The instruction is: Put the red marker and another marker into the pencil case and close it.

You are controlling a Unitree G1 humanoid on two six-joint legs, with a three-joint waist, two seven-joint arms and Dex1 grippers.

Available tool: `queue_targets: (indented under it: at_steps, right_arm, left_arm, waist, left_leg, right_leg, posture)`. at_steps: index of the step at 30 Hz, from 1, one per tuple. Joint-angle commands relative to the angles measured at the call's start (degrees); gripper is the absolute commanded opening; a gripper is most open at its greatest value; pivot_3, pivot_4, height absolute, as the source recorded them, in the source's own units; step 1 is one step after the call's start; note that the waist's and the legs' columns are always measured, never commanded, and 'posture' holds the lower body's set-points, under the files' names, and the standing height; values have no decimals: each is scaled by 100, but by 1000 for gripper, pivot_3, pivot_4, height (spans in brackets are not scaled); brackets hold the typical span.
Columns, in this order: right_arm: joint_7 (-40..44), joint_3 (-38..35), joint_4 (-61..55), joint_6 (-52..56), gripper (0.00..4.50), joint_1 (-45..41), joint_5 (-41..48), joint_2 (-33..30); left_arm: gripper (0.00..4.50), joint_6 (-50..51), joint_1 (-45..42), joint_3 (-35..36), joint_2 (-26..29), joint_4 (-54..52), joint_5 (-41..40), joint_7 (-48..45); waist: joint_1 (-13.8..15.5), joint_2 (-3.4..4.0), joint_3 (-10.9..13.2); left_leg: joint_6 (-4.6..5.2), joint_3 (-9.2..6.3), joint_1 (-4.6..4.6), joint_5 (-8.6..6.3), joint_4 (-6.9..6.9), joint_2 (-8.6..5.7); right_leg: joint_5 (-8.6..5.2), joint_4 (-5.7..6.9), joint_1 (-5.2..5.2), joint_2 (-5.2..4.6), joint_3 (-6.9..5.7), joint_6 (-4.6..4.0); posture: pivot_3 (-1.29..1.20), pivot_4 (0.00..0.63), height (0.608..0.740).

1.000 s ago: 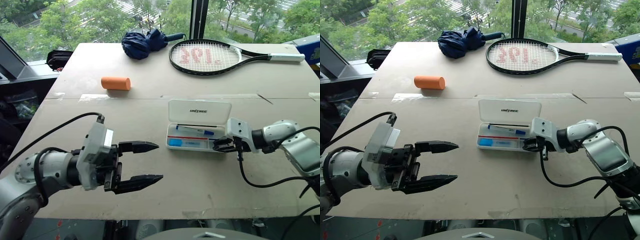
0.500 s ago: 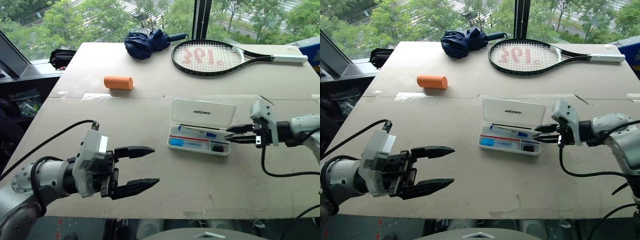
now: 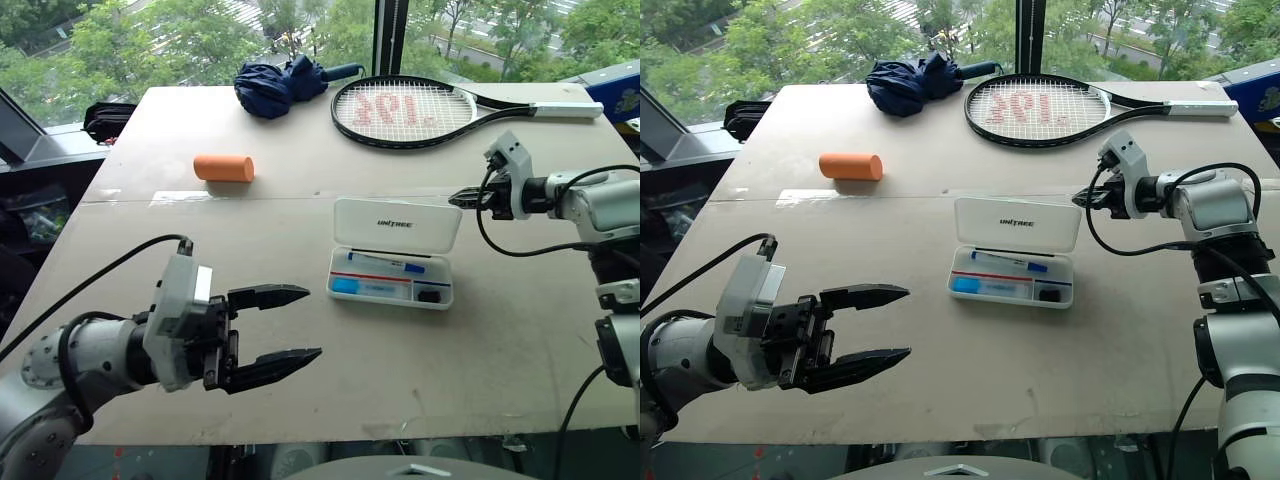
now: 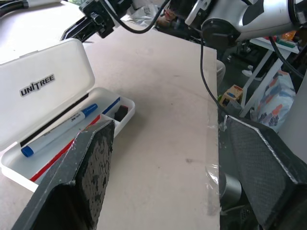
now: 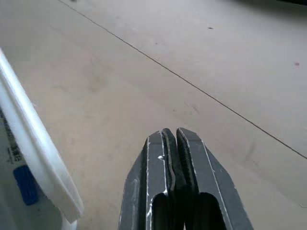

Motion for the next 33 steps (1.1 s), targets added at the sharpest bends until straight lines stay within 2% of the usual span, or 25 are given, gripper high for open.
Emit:
queue_targets:
  at_steps: [1,3,6,8,11,13,16,18,19,21,23,25,28,30,33]
  right_arm:
    - [1224,239,-291,-27,68,-286,241,-67]
    - [1720,338,-823,83,68,-232,415,-168]
    - [1856,410,-1487,259,68,-4,470,-288]
    - [1651,474,-2203,537,68,351,553,-245]
    - [1140,779,-2961,429,68,993,215,-177]
    - [600,931,-3018,384,68,1334,-66,18]
    - [-203,1385,-2575,-621,68,1894,-1011,92]
    - [-431,1430,-2420,-1117,68,2131,-1276,78]
    - [-403,1159,-2585,-1313,68,2386,-1079,68]
    - [-312,162,-3474,-1307,68,3018,-203,73]
    - [-345,-777,-4314,-1606,68,3642,431,143]
    - [-336,-1350,-4759,-1486,68,4142,826,13]
    - [-394,-2144,-5161,-1660,788,5158,1041,-123]
    - [-373,-2808,-5436,-1792,1636,5974,1207,-142]
    - [-28,-3647,-5698,-2418,3200,7341,991,-274]
  left_arm:
    - [3706,-3,167,298,7,-315,-168,139]
    - [3706,-5,375,424,-43,-440,-202,231]
    - [3706,-39,597,516,-87,-551,-202,282]
    - [3706,-57,708,562,-127,-609,-213,346]
    - [3706,-67,772,583,-152,-655,-240,435]
    - [3706,-67,769,565,-147,-669,-259,483]
    - [3706,-64,714,459,-135,-665,-248,552]
    - [3706,-58,671,396,-132,-666,-238,599]
    - [3706,-40,644,372,-121,-642,-233,625]
    - [3706,-5,607,311,-97,-565,-90,703]
    - [3706,-19,590,146,-98,-464,329,820]
    - [3706,-30,607,-15,-131,-310,683,909]
    - [3706,-214,929,-24,-266,-81,1124,687]
    - [3706,-347,1239,107,-371,81,1318,447]
    - [3706,-583,1696,376,-469,394,1550,-9]
  waist:
    - [86,1,1]
    - [85,4,2]
    - [92,7,5]
    - [110,1,1]
    - [114,-6,-3]
    - [105,-3,-2]
    - [85,-5,-16]
    - [88,-25,-40]
    - [89,-36,-49]
    - [167,-66,-70]
    - [251,-61,-66]
    - [247,-35,-49]
    - [223,-21,-40]
    - [238,-27,-44]
    - [247,-19,-39]
  left_leg:
    - [1,-2,-13,-1,-1,-4]
    - [1,-3,-25,-2,2,-4]
    - [2,-7,-26,-2,5,-7]
    - [2,-15,-26,-2,10,-8]
    - [2,-31,-25,-2,12,-9]
    - [1,-29,-25,-2,15,-12]
    - [0,-23,-20,-1,19,-15]
    - [1,-18,37,-2,10,-14]
    - [1,-19,51,-2,9,-14]
    - [1,-24,80,-2,7,-12]
    - [1,-42,91,-3,6,-17]
    - [1,-38,80,-3,10,-24]
    - [1,-21,75,-3,10,-23]
    - [2,-24,71,-3,3,-20]
    - [4,-30,48,-4,-5,-19]
  right_leg:
    - [0,-4,-11,-12,-4,1]
    - [1,-6,-19,-15,-5,1]
    - [1,-3,-21,-23,-9,2]
    - [1,-1,-18,-23,-17,2]
    - [0,-2,-8,-23,-31,1]
    - [1,1,-8,-24,-29,1]
    - [1,7,-8,-23,-22,1]
    - [-1,1,39,-21,-21,0]
    - [-2,-2,52,-20,-23,-2]
    - [-13,-8,88,-20,-27,-20]
    - [-15,-20,113,-23,-39,-21]
    - [-14,-22,109,-30,-33,-20]
    - [-14,-19,96,-28,-20,-19]
    - [-15,-20,90,-25,-25,-18]
    - [-9,-21,69,-22,-33,-1]
  posture:
    - [0,150,730]
    - [0,150,730]
    - [0,150,730]
    - [0,150,730]
    - [0,150,730]
    - [0,150,730]
    - [0,150,730]
    - [0,150,730]
    - [0,150,730]
    - [0,150,730]
    - [0,150,730]
    - [0,150,730]
    - [0,150,730]
    - [0,150,730]
    - [0,150,730]
